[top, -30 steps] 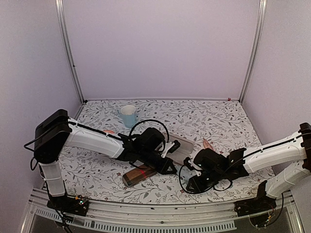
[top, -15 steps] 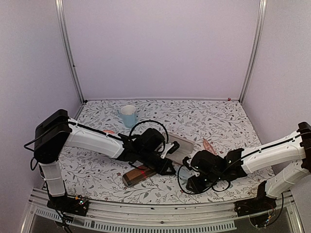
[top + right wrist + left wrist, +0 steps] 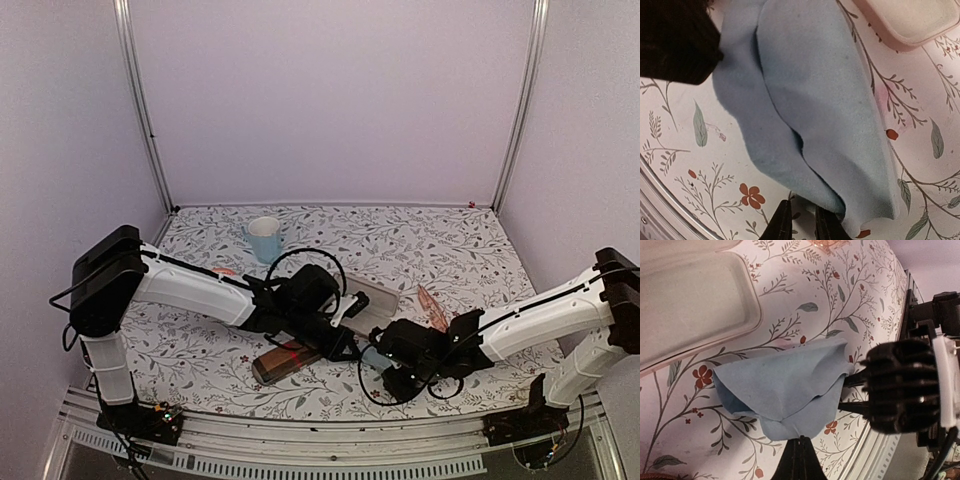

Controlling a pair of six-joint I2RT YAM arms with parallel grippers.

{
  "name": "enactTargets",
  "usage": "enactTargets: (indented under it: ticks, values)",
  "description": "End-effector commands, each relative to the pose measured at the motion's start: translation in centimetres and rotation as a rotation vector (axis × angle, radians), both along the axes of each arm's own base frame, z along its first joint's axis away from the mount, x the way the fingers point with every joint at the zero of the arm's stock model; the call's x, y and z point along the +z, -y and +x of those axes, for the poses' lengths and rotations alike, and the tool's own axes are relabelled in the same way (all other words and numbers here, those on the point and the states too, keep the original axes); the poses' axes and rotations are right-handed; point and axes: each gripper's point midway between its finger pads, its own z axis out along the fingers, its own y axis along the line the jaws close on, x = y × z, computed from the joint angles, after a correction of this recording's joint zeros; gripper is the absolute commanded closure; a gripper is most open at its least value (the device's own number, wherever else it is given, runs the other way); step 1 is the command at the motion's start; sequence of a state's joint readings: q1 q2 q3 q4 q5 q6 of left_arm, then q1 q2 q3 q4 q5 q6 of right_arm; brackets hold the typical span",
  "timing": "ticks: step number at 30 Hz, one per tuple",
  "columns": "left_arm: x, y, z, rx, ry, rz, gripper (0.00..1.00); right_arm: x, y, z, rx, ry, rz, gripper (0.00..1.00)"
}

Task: Organize the sunglasses
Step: Adjust the glasses cleaning cloth at the center of the board.

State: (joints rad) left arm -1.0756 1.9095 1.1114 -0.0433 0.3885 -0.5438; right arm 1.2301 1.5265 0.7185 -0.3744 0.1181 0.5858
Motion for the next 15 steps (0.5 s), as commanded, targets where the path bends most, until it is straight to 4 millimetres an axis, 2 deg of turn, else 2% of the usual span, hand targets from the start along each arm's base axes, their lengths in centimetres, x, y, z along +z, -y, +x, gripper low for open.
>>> enactTargets:
  ticks: [1, 7, 15]
  values:
    - [-0.5, 0.1, -0.5, -0.016, -0.005, 0.016, 1.00, -1.3, 0.9, -0.1, 0.001, 0.012, -0.087, 0.87]
    - [-0.6, -0.2, -0.5, -0.014, -0.002, 0.025, 1.00, -0.4, 0.6, 0.3, -0.010, 0.033, -0.064, 1.00]
    - [0.0, -0.3, -0.6, -0.009, 0.006, 0.006, 1.00, 3.0, -0.3, 0.2, -0.010, 0.063, 0.090, 1.00]
